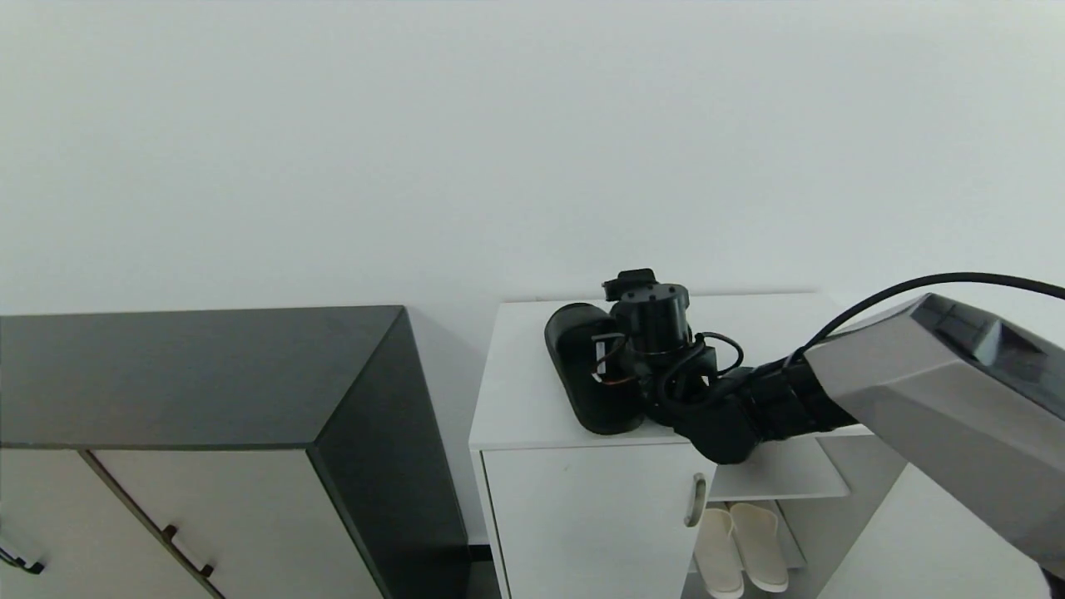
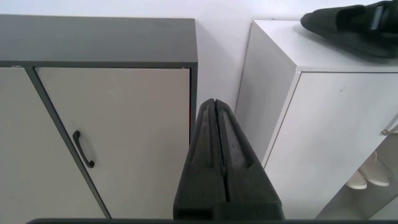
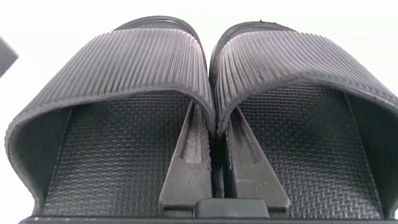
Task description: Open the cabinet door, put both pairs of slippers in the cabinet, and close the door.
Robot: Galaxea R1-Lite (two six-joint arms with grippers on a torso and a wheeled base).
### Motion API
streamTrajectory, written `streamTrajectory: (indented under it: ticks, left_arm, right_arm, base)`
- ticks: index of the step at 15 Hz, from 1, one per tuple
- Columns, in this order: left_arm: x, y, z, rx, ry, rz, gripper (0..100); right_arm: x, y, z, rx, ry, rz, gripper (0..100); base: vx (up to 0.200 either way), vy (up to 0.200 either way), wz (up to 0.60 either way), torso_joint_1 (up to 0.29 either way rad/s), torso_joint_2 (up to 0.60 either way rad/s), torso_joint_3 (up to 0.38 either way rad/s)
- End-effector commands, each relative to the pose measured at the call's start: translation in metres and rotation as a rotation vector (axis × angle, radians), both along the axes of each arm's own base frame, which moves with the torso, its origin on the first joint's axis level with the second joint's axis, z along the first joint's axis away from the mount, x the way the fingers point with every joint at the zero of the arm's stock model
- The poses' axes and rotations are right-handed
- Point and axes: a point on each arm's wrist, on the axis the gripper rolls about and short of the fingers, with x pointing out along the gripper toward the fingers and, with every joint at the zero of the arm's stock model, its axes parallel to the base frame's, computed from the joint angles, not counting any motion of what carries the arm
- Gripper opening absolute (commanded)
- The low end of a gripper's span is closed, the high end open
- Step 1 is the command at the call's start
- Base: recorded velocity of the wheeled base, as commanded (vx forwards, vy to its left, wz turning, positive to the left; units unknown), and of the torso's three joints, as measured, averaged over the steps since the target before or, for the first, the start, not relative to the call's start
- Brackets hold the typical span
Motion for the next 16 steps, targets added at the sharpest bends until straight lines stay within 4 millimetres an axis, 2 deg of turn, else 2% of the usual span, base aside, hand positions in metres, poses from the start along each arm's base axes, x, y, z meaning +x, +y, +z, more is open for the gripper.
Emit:
streamTrajectory:
  ticks: [1,2,4,7,8,16]
  left_arm:
    - [0.000,0.000,0.000,-0.001,0.001,0.001,0]
    - [0.000,0.000,0.000,0.001,0.001,0.001,0]
    - [0.000,0.000,0.000,-0.001,0.001,0.001,0]
    - [0.000,0.000,0.000,-0.001,0.001,0.002,0]
    - [0.000,0.000,0.000,-0.001,0.001,0.001,0]
    - [0.000,0.000,0.000,-0.001,0.001,0.001,0]
  right_arm:
    - [-0.069,-0.010,0.043,0.058,-0.013,0.088,0]
    - [-0.094,-0.017,0.048,0.060,0.000,0.124,0]
    - [-0.124,-0.032,0.044,0.048,0.035,0.210,0]
    - [-0.153,-0.054,0.038,0.076,0.034,0.349,0]
    - [-0.156,-0.057,0.039,0.081,0.034,0.366,0]
    - [-0.158,-0.058,0.037,0.075,0.043,0.381,0]
  base:
    - [0.000,0.000,0.00,0.000,0.00,0.000]
    - [0.000,0.000,0.00,0.000,0.00,0.000]
    - [0.000,0.000,0.00,0.000,0.00,0.000]
    - [0.000,0.000,0.00,0.000,0.00,0.000]
    - [0.000,0.000,0.00,0.000,0.00,0.000]
    - [-0.200,0.000,0.00,0.001,0.00,0.002]
